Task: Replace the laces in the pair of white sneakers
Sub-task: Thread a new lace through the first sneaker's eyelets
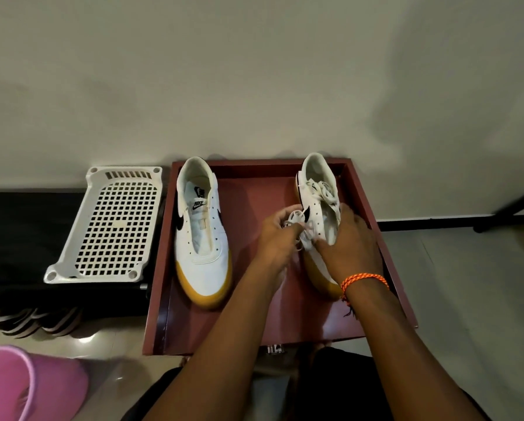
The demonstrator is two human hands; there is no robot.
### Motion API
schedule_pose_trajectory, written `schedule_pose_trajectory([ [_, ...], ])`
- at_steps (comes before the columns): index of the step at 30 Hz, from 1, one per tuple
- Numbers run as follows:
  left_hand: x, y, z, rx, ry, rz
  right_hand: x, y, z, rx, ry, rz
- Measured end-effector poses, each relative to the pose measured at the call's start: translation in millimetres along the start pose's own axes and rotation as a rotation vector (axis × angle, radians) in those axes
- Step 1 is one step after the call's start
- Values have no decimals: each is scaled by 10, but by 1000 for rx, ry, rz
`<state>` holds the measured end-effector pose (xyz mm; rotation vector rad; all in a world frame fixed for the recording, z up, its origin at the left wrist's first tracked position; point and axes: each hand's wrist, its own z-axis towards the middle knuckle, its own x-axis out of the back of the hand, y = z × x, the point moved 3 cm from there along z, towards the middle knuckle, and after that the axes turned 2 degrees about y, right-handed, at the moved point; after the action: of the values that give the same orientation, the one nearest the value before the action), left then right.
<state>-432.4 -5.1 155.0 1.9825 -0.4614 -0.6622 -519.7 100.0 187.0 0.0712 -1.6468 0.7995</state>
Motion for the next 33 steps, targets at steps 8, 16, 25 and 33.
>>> schedule_pose_trajectory([
  [8, 480, 459, -450, -164, 93, 24, 55, -706, -172, 129, 60, 629],
  [16, 865, 484, -475, -213, 135, 75, -292, -1007, -184, 266, 79, 819],
  [25, 1602, 767, -322, -392, 495, 689, -117, -1212, -240, 557, 418, 756],
  [33, 1729, 612, -295, -288, 353, 1062, -744, -1263, -243, 511, -274, 465],
])
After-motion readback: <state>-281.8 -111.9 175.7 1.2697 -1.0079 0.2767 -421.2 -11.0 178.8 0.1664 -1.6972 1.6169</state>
